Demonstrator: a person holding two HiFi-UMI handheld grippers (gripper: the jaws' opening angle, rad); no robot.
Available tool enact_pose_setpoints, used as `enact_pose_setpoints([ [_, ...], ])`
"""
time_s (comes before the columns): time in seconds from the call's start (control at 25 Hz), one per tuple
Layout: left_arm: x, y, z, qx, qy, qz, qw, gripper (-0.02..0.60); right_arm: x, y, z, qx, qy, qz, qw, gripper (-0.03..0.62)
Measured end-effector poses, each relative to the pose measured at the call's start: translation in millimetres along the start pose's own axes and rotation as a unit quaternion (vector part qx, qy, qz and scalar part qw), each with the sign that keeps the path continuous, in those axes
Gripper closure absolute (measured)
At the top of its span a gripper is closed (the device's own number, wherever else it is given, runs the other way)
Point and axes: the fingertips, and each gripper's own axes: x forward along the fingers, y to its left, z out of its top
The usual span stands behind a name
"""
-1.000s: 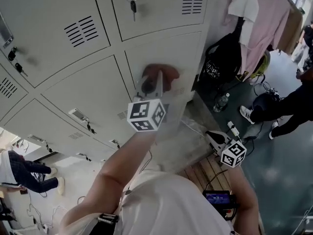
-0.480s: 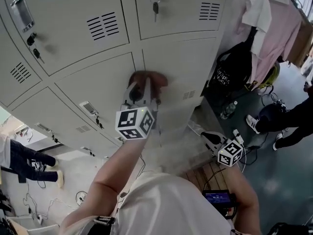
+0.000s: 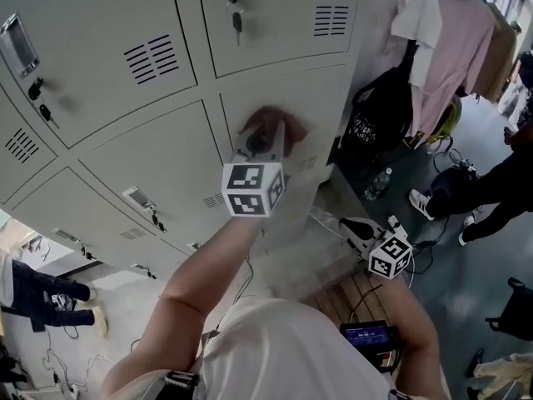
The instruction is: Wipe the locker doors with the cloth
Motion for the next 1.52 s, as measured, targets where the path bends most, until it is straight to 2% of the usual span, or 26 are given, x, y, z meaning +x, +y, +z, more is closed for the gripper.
enact_pose_setpoints([
  [0.36, 65, -55, -27, 0.031, 0.037, -0.062, 0.9969, 0.54, -15, -13, 9, 0.004, -0.02, -0.035, 0.999, 0.577],
  [0.56, 95, -80, -42, 0.046, 0.061, -0.077, 0.9941, 0.541, -31, -16, 1, 0.012, -0.017, -0.056, 0.998, 0.577],
  [0.84, 125, -105, -47, 0.018, 0.071, -0.105, 0.9918, 0.541, -59, -23, -8, 0.026, -0.018, -0.093, 0.995, 0.577],
  [0.92, 128, -108, -38, 0.004, 0.057, -0.105, 0.9928, 0.541, -62, -23, -9, 0.027, -0.018, -0.097, 0.995, 0.577],
  [1.16, 104, -87, 11, -0.03, -0.029, -0.08, 0.9959, 0.54, -59, -19, -12, 0.03, -0.014, -0.092, 0.995, 0.577],
  [1.32, 72, -60, 28, -0.046, -0.059, -0.06, 0.9954, 0.54, -44, -13, -15, 0.029, -0.009, -0.073, 0.997, 0.577],
  [1.52, 27, -24, 27, -0.048, -0.08, -0.031, 0.9952, 0.541, -28, -8, -14, 0.019, -0.001, -0.049, 0.999, 0.577],
])
